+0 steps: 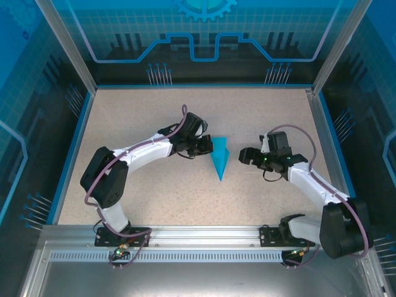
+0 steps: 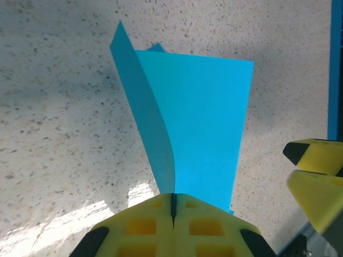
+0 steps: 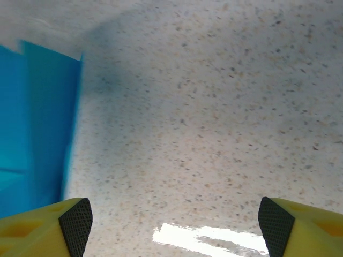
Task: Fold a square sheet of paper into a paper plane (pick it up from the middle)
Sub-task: Turn over a paper plane at the center of the table.
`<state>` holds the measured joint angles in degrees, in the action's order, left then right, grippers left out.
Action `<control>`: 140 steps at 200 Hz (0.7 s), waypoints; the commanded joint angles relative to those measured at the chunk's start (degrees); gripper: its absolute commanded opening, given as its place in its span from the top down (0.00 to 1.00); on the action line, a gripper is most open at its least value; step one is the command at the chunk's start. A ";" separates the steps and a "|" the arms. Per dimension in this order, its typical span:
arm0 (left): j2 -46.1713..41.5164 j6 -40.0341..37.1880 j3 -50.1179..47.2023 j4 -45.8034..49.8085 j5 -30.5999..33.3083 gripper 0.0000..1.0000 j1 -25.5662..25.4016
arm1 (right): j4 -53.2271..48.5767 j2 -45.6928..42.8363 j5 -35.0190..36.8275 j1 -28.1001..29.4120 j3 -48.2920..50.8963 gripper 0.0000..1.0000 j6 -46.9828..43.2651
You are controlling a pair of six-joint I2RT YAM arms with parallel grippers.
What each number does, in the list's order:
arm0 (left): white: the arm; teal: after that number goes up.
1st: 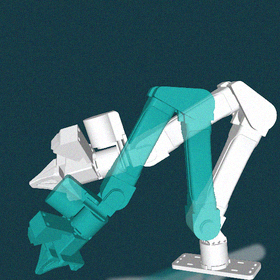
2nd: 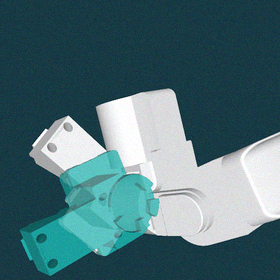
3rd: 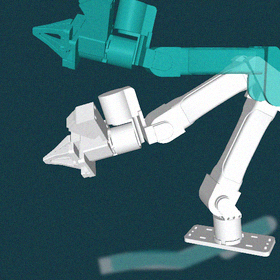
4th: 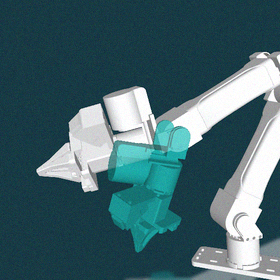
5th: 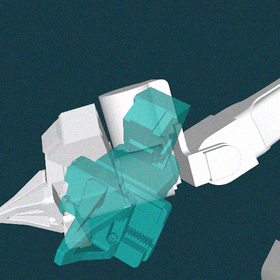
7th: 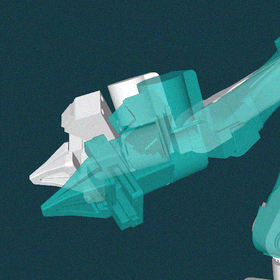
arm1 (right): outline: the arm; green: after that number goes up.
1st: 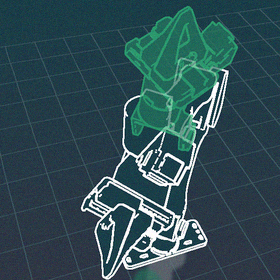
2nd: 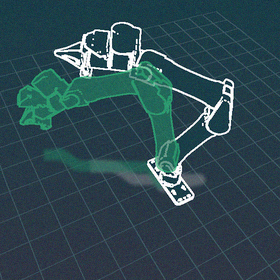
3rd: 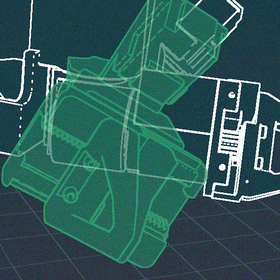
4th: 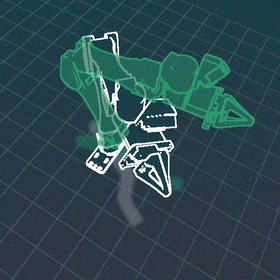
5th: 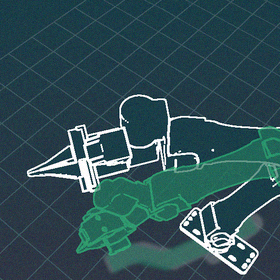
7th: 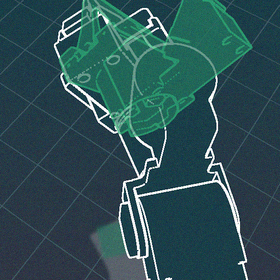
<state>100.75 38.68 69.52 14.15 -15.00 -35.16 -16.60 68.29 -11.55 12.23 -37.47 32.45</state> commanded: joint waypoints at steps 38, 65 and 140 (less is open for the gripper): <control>4.83 3.34 -7.75 -21.73 -10.70 1.00 1.19 | 3.19 1.18 -3.38 9.45 -1.59 0.16 4.16; 6.60 3.60 -10.62 -24.72 -10.77 1.00 1.65 | 4.53 3.98 -1.55 14.09 -2.77 0.23 6.99; 9.13 3.55 -13.74 -25.84 -9.42 1.00 1.72 | 3.92 12.82 2.13 21.36 -7.62 0.42 9.63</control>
<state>108.64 41.93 56.84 -9.67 -23.88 -33.85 -12.38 78.81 -11.70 31.35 -41.78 41.23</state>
